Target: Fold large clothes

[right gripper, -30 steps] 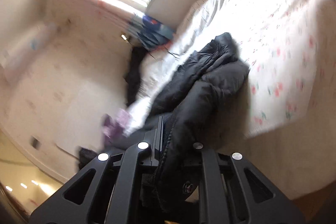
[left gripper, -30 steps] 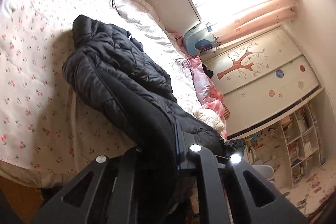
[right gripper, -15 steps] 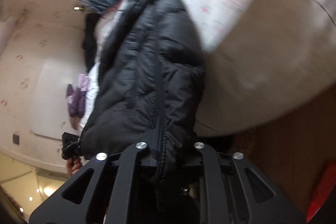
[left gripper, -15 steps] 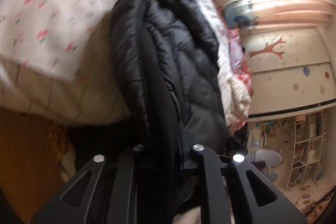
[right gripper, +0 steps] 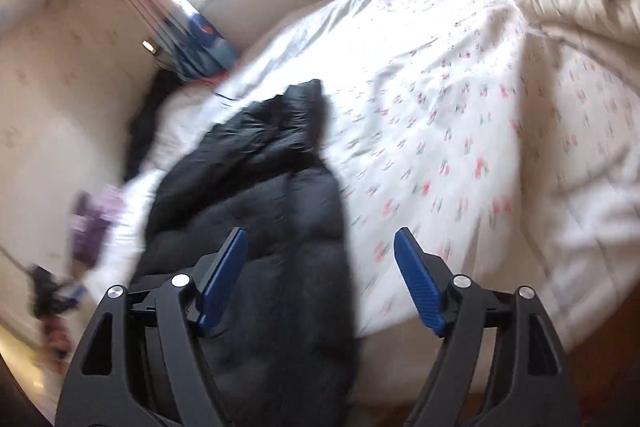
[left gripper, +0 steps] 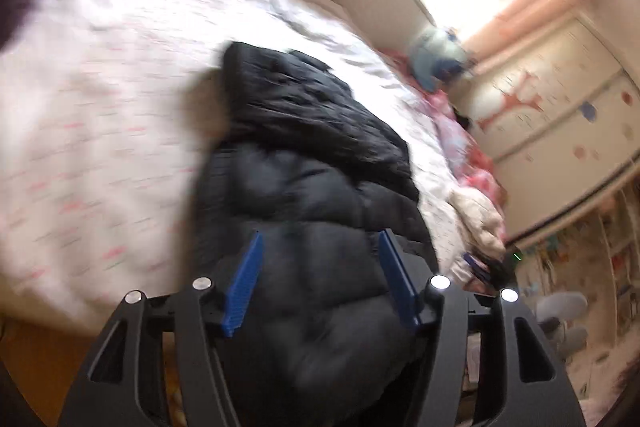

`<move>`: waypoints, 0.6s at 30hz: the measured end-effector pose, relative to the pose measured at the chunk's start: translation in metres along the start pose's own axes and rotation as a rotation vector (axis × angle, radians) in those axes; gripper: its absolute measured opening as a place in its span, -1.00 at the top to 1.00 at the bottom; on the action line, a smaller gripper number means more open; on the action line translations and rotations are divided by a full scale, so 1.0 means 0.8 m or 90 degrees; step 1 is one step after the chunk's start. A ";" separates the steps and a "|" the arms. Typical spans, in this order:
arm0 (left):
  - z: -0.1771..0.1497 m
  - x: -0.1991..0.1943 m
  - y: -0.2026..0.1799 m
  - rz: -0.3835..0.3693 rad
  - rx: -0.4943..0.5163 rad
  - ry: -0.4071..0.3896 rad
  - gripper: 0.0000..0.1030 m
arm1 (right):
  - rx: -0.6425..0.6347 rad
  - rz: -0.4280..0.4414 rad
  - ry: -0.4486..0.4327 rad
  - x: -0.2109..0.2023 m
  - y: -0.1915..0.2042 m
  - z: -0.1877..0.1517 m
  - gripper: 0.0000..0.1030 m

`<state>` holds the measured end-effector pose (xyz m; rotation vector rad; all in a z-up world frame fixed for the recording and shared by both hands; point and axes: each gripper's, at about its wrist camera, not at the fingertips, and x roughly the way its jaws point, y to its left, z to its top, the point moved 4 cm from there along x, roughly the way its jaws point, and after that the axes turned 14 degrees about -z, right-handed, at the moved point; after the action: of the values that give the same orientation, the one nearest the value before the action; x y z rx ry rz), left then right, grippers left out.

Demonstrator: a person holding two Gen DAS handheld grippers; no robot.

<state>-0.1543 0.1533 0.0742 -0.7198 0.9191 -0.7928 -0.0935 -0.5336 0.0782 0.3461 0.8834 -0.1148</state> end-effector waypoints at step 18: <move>0.136 0.201 -0.016 0.001 0.126 0.038 -0.44 | -0.141 0.112 0.026 0.116 0.164 0.096 -0.55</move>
<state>-0.0010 0.0340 0.0657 -0.5257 0.8800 -0.8937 0.0529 -0.4329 0.0836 0.2186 0.8922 0.1515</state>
